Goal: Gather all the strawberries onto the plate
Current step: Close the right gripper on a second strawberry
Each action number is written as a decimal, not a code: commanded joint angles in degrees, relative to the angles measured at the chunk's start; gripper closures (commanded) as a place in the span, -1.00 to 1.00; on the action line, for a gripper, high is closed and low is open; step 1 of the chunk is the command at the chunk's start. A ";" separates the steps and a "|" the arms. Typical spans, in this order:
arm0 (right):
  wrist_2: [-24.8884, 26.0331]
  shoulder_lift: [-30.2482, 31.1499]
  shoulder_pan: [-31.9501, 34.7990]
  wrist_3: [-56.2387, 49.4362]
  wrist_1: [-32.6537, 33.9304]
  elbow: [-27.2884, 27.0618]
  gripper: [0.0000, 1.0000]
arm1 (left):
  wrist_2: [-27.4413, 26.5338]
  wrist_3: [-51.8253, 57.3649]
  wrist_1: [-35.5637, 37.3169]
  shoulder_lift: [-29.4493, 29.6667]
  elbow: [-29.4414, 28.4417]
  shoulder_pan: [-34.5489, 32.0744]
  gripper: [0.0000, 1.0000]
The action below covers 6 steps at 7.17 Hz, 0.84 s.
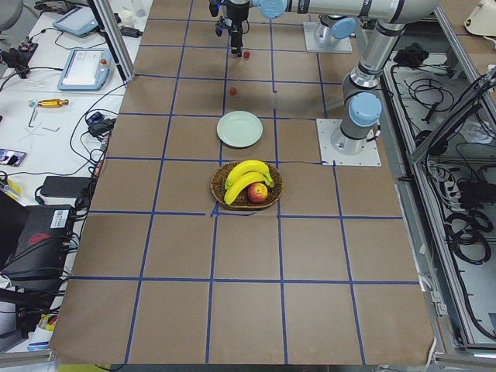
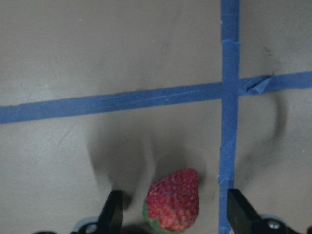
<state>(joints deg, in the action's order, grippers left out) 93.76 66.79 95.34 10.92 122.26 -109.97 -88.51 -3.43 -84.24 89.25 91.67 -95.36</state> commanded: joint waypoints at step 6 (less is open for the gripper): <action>-0.86 1.05 -0.16 -0.20 -0.09 4.04 1.00 | -0.09 0.00 0.04 -0.13 -0.08 0.00 -1.00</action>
<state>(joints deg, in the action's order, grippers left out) 93.37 67.05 95.12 10.73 122.44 -108.05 -88.56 -3.43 -84.21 89.12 91.60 -95.36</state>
